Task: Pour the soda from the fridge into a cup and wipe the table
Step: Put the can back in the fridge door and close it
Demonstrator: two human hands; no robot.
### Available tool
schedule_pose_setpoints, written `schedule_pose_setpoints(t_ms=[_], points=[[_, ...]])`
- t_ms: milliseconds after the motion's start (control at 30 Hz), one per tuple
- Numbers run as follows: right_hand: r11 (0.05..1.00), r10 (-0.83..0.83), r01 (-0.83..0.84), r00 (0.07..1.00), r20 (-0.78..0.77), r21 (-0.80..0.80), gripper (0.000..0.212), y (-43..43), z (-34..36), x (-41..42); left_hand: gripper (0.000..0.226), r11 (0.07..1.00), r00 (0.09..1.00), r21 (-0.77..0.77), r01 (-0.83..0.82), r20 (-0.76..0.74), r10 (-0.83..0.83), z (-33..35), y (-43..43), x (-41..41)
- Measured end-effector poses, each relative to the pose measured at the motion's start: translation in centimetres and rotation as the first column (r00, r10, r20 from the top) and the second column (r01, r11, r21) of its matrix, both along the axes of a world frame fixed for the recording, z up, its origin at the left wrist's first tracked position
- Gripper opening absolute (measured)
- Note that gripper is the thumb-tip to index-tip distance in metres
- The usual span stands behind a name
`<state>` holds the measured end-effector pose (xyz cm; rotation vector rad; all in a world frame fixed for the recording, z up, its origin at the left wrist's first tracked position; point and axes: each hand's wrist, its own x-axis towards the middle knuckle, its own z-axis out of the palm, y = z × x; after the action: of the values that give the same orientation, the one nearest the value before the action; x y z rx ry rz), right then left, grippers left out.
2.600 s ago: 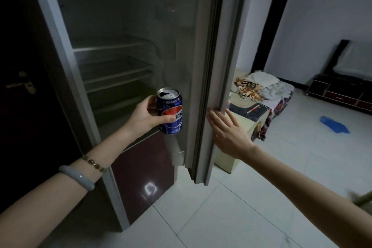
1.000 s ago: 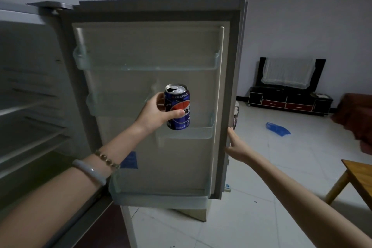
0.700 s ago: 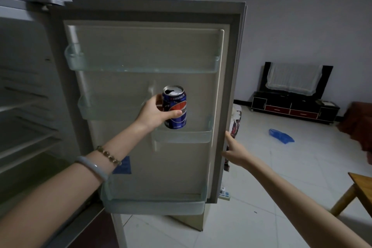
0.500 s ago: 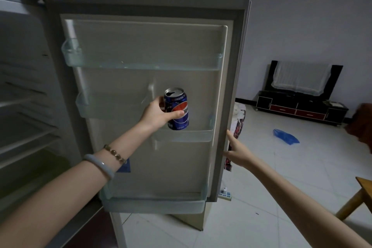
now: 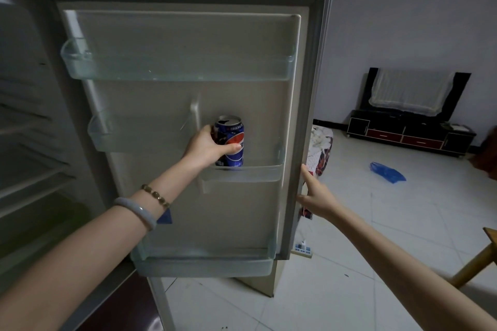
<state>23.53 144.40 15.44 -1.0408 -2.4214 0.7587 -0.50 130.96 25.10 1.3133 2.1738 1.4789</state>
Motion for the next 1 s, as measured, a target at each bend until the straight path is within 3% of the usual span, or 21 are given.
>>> schedule_pose_setpoints(t_ms=[167,500,633,700,800,867,1000], points=[[1.000,0.006,-0.006,1.000,-0.001,-0.002,0.087,-0.3,0.2,0.2,0.060,0.997,0.998,-0.071,-0.035,-0.055,0.031,-0.1,0.1,0.0],[1.000,0.006,-0.006,1.000,0.002,-0.002,0.087,-1.0,0.5,0.4,0.074,0.990,0.997,-0.133,-0.040,-0.075,0.030,0.0,-0.8,0.4],[1.000,0.004,-0.004,1.000,0.001,-0.024,0.086,-1.3,0.8,0.4,0.085,0.998,0.999,-0.049,-0.027,-0.040,0.025,-0.4,-2.7,2.2],[0.999,-0.007,0.006,1.000,-0.016,-0.052,0.086,-1.4,0.8,0.4,0.086,0.996,0.981,0.059,-0.060,-0.179,0.070,-0.9,-4.2,4.5],[0.998,-0.012,0.011,1.000,-0.020,-0.066,0.085,-1.5,0.9,0.6,0.077,0.974,0.856,0.220,0.044,-0.512,0.078,-1.5,-5.9,8.1],[0.998,-0.005,0.004,1.000,-0.016,-0.056,0.085,-1.5,0.9,0.8,0.072,0.980,0.749,0.131,0.152,-0.662,-0.028,-1.7,-6.0,10.2],[0.999,0.023,-0.023,1.000,-0.004,-0.046,0.090,-1.3,0.8,1.1,0.071,0.966,0.576,-0.104,0.237,-0.786,-0.226,-4.0,-4.1,13.5]])
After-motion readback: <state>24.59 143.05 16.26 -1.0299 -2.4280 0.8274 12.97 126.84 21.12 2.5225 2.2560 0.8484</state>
